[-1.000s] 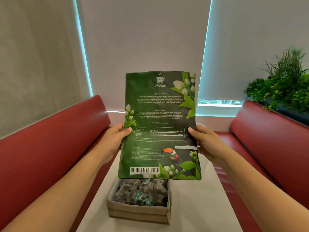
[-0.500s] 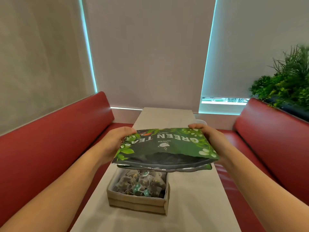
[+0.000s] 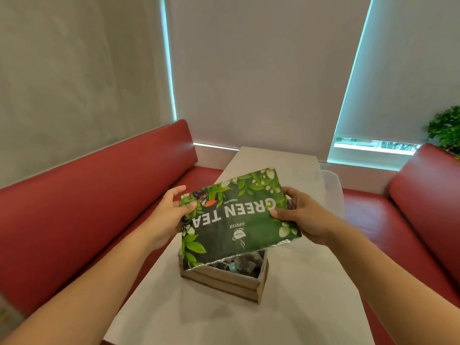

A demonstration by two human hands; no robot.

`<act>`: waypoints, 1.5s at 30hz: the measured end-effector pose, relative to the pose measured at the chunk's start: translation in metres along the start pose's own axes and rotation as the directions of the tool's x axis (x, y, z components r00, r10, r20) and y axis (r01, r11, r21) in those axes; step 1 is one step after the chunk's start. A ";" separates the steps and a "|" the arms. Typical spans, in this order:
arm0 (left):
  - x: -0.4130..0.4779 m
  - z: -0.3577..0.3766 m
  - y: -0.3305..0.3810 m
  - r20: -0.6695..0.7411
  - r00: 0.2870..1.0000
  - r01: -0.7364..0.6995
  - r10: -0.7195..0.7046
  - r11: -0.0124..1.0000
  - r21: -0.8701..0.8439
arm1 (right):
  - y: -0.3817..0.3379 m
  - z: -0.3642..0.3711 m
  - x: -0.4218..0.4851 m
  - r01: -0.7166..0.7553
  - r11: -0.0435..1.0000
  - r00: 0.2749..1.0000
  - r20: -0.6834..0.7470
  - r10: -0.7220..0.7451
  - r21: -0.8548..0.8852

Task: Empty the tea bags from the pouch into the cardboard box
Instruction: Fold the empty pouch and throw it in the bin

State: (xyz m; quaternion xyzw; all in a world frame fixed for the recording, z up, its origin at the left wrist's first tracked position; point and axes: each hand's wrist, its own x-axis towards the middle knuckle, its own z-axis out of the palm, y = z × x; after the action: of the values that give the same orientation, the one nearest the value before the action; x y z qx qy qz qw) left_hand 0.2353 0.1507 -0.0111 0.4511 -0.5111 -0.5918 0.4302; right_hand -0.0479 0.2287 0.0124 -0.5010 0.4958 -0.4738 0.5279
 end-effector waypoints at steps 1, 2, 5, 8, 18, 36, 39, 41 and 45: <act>-0.002 -0.009 -0.004 -0.006 0.999 0.035 -0.035 0.999 0.024 | 0.003 0.007 0.006 0.003 1.000 1.000 0.010 -0.003 -0.028; -0.004 -0.020 -0.008 -0.017 0.998 0.055 -0.053 0.994 0.095 | 0.004 0.015 0.011 0.003 0.998 1.000 0.026 -0.001 -0.058; -0.011 -0.051 -0.011 -0.031 1.000 0.011 0.004 0.878 0.479 | 0.009 0.045 0.028 -0.008 0.989 0.991 0.128 0.027 -0.149; -0.018 -0.072 -0.007 0.082 0.996 -0.083 0.040 0.774 0.627 | 0.017 0.085 0.047 -0.011 0.952 0.976 0.204 0.077 -0.304; -0.023 -0.178 0.003 0.160 0.985 -0.169 0.063 0.530 0.831 | 0.050 0.264 0.114 0.296 0.727 0.860 0.505 0.080 -0.619; -0.051 -0.437 -0.181 -0.185 0.938 0.246 -0.293 0.188 0.951 | 0.267 0.532 0.210 0.313 0.691 0.801 0.572 0.175 -0.651; -0.061 -0.456 -0.248 -0.272 0.900 0.362 -0.341 0.236 0.902 | 0.336 0.537 0.219 0.327 0.512 0.775 0.536 0.336 -0.794; -0.065 -0.469 -0.318 -0.335 0.834 0.471 -0.439 0.249 0.846 | 0.400 0.540 0.226 0.286 0.364 0.736 0.447 0.509 -0.886; -0.079 -0.466 -0.407 -0.426 0.737 0.638 -0.526 0.331 0.696 | 0.468 0.521 0.231 0.154 0.159 0.710 0.221 0.669 -0.975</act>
State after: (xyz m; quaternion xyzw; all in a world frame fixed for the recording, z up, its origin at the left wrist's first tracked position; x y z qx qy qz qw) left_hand 0.6870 0.1697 -0.4407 0.7819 -0.4969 -0.3748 -0.0354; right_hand 0.4875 0.0523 -0.4627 -0.7348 0.5530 0.2483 0.3043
